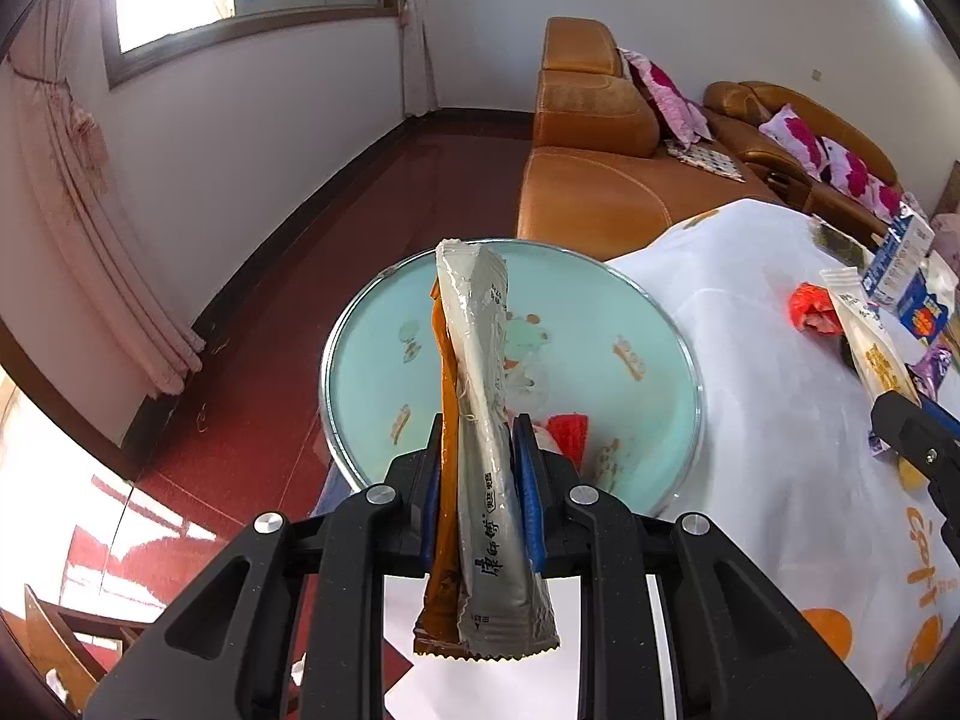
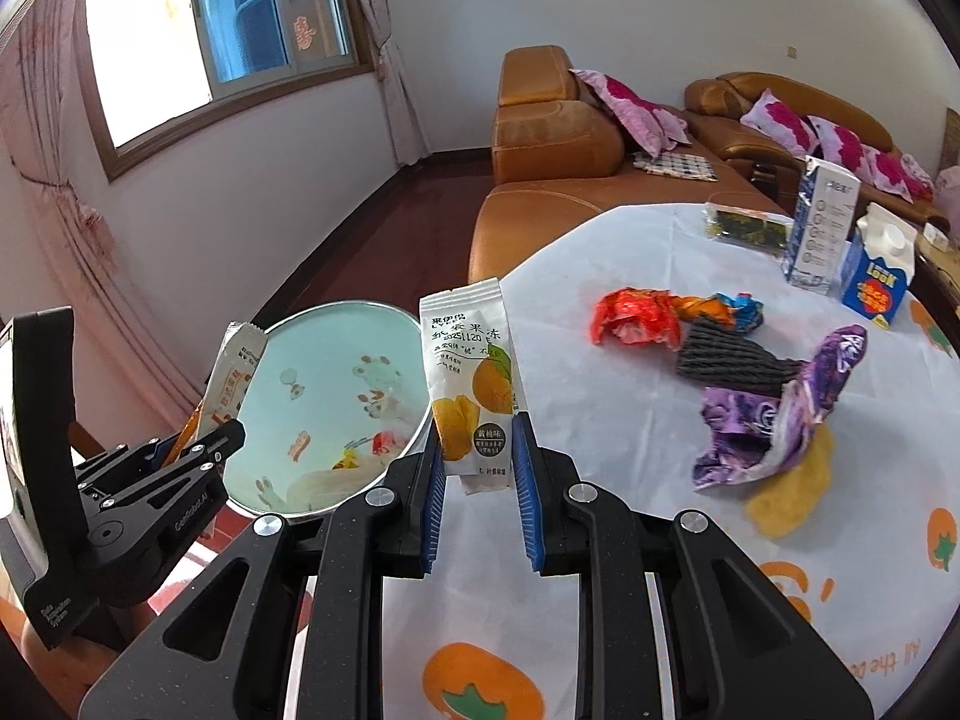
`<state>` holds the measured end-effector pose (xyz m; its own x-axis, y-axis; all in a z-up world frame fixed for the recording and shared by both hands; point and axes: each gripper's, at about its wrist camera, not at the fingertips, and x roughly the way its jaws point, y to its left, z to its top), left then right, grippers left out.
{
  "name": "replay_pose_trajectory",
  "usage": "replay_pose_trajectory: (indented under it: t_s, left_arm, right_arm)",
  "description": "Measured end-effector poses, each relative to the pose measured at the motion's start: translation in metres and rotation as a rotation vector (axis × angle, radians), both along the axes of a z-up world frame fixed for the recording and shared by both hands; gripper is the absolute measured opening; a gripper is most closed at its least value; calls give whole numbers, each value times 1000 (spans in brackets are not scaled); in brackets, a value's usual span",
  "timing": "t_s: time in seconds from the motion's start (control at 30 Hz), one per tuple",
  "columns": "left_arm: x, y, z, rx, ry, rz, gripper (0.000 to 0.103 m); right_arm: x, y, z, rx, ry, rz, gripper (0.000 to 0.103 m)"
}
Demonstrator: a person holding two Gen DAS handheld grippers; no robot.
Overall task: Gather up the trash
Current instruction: 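Carry the silver wrapper and juice pouch over the glass bowl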
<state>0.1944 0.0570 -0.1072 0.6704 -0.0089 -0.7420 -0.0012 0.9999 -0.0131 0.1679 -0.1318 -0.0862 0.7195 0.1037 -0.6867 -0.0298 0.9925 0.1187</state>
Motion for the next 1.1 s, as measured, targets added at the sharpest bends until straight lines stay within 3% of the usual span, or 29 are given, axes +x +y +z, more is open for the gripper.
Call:
replay_pose_trajectory:
  t_s: [1.1]
  left_arm:
    - [36, 24, -29, -1, 81, 63, 22]
  right_arm:
    - [60, 53, -33, -11, 85, 88, 23]
